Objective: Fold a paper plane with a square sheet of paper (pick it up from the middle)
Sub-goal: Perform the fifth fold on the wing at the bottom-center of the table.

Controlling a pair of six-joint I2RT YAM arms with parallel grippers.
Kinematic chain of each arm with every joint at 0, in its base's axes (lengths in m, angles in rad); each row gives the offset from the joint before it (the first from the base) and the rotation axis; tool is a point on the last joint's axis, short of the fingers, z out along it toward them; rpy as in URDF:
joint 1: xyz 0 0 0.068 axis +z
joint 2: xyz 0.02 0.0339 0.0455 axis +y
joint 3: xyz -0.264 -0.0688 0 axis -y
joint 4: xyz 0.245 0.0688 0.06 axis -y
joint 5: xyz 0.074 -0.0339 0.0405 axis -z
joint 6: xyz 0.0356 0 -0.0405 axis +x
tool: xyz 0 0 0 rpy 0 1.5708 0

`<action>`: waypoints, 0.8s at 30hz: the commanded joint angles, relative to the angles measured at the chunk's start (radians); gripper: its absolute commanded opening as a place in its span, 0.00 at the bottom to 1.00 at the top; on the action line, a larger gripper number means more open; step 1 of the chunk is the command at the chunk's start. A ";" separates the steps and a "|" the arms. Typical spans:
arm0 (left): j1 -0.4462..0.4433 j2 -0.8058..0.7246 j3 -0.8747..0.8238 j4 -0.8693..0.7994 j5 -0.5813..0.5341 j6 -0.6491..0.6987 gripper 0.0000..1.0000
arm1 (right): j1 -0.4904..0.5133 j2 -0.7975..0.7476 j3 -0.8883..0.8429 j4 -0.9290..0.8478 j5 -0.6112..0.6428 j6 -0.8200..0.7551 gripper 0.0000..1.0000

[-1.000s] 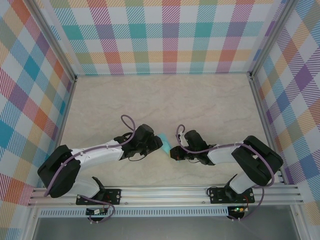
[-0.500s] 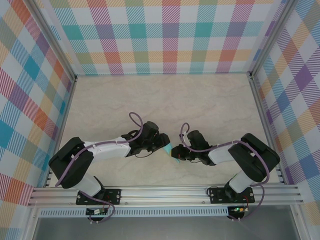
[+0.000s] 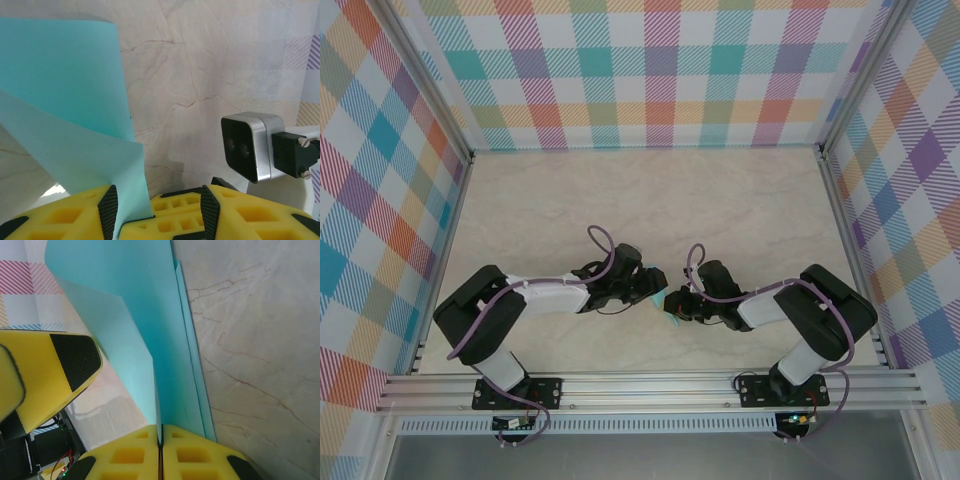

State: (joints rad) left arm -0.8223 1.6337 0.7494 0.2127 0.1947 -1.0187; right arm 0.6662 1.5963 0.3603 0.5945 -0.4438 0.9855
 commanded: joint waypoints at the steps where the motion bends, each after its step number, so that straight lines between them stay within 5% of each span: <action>1: 0.010 0.037 0.024 0.049 0.016 0.041 0.50 | -0.010 0.016 -0.020 -0.014 -0.010 0.036 0.08; 18: 0.011 0.149 0.070 0.046 0.019 0.097 0.48 | -0.014 -0.021 0.001 -0.155 0.013 0.039 0.20; 24: 0.011 0.036 0.044 0.060 0.013 0.092 0.51 | -0.033 -0.034 0.006 -0.163 -0.009 0.032 0.08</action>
State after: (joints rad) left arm -0.8223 1.7538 0.8104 0.2672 0.2192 -0.9474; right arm 0.6468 1.5623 0.3733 0.4938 -0.4477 1.0313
